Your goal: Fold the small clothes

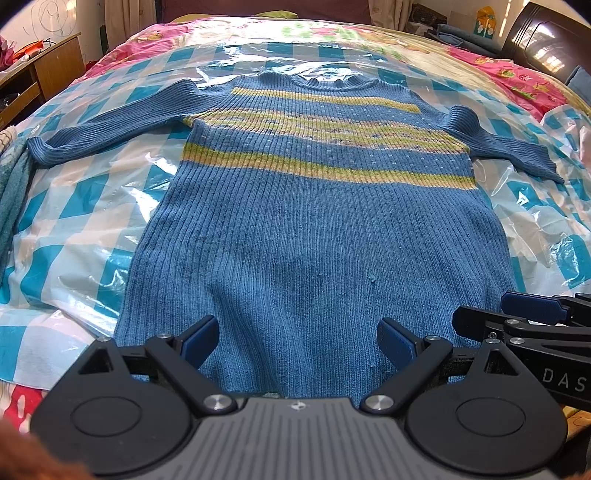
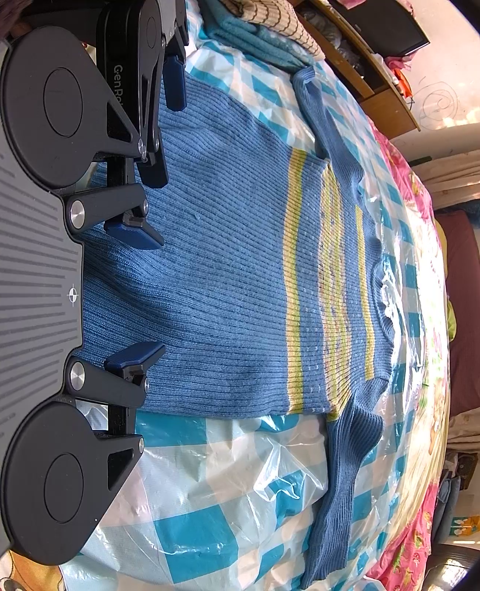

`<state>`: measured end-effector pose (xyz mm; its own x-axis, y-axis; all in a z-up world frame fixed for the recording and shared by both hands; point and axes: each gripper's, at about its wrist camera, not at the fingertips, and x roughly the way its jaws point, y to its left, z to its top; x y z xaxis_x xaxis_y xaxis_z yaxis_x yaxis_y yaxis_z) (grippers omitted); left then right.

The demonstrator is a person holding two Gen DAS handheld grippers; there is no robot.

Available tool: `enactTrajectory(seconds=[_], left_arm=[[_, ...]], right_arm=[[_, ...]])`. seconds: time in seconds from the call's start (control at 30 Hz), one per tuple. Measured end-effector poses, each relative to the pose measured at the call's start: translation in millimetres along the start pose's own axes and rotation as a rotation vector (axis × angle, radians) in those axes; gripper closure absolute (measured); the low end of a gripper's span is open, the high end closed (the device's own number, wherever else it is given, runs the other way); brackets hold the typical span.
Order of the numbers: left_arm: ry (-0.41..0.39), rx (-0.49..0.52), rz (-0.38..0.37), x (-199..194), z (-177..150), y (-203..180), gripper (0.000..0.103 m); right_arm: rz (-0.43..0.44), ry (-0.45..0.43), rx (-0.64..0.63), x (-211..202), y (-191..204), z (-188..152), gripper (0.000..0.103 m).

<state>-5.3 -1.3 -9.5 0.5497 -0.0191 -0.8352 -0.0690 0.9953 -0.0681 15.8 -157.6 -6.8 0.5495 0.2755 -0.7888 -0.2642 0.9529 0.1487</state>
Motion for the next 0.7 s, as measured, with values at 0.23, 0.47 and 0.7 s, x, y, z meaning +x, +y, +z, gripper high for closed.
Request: enactTrajectory(seconds=[0.23,0.47,0.7], left_arm=[[0.000,-0.001,0.000,-0.2,-0.9,-0.2,0.007],[0.002,-0.004,-0.001,0.3,-4.5,-0.5,0.007],[0.003,-0.004,-0.001,0.4,-3.4,-0.1,0.007]], right_arm=[[0.000,0.000,0.000,0.4,-0.1,0.0,0.048],[0.000,-0.001,0.000,0.3,-0.2,-0.1,0.048],[-0.001,0.000,0.000,0.3,-0.1,0.1,0.048]])
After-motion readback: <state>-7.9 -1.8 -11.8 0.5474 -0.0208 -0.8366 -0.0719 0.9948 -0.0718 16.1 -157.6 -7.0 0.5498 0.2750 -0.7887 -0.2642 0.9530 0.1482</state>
